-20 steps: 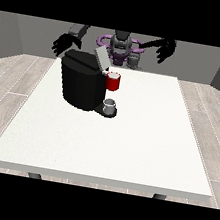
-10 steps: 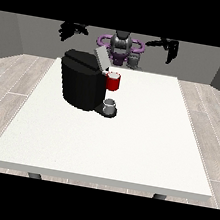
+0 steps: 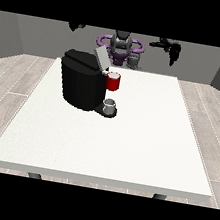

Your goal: Insert the coffee pod into the coffee machine and close the lid

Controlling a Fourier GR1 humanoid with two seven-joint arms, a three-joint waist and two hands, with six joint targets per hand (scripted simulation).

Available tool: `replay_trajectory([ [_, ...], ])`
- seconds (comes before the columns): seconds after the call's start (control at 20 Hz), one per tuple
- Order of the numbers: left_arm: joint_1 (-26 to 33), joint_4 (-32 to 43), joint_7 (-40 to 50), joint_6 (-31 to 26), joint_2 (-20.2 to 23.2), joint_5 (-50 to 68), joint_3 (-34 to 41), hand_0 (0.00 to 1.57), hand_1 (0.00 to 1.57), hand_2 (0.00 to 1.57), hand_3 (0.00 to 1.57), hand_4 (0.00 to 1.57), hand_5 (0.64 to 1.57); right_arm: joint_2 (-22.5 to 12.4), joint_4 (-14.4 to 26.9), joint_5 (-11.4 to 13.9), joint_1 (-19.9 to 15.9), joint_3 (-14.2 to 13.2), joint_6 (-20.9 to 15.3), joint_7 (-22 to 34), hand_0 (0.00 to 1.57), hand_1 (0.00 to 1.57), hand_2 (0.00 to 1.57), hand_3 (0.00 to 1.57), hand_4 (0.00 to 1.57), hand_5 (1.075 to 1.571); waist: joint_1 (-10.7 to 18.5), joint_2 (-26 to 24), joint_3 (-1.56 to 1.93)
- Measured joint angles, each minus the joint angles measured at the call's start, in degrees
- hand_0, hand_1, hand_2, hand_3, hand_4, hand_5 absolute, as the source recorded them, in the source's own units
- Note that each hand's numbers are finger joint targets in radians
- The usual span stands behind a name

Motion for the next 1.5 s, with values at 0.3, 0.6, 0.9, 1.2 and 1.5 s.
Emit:
replay_trajectory([
  [0.3,3.0,-7.0,2.2,-0.5,-1.3,3.3,-3.3,0.00,0.00,0.00,0.00,0.00,1.571,-0.1,1.2,2.4,-3.8,1.8,0.7,0.0,0.00,0.00,0.00,0.00,0.16,1.571,2.7,2.3,0.01],
  [0.6,7.3,-14.6,5.4,0.5,-1.5,6.4,-4.8,0.00,0.00,0.00,0.00,0.00,1.571,0.8,2.0,3.2,-7.4,2.8,1.6,0.7,0.00,0.00,0.00,0.00,0.00,1.571,2.5,5.5,0.02],
  [0.9,8.3,-21.1,7.9,0.7,-0.7,8.8,-6.0,0.00,0.00,0.00,0.00,0.00,1.571,0.5,6.4,1.5,-12.0,0.3,3.1,-0.5,0.00,0.00,0.00,0.00,0.00,1.571,2.9,10.1,0.02],
  [1.2,10.7,-26.5,9.7,2.2,-0.5,9.5,-7.9,0.00,0.00,0.00,0.00,0.00,1.571,0.7,11.6,1.4,-16.0,-0.8,3.8,-1.6,0.00,0.00,0.00,0.00,0.00,1.571,2.5,13.1,0.01],
  [1.5,11.5,-29.3,9.6,3.2,0.5,11.1,-8.4,0.00,0.00,0.00,0.00,0.00,1.571,0.7,16.3,2.5,-19.8,-1.1,4.3,-4.0,0.00,0.00,0.00,0.00,0.00,1.571,1.9,15.5,-0.03],
])
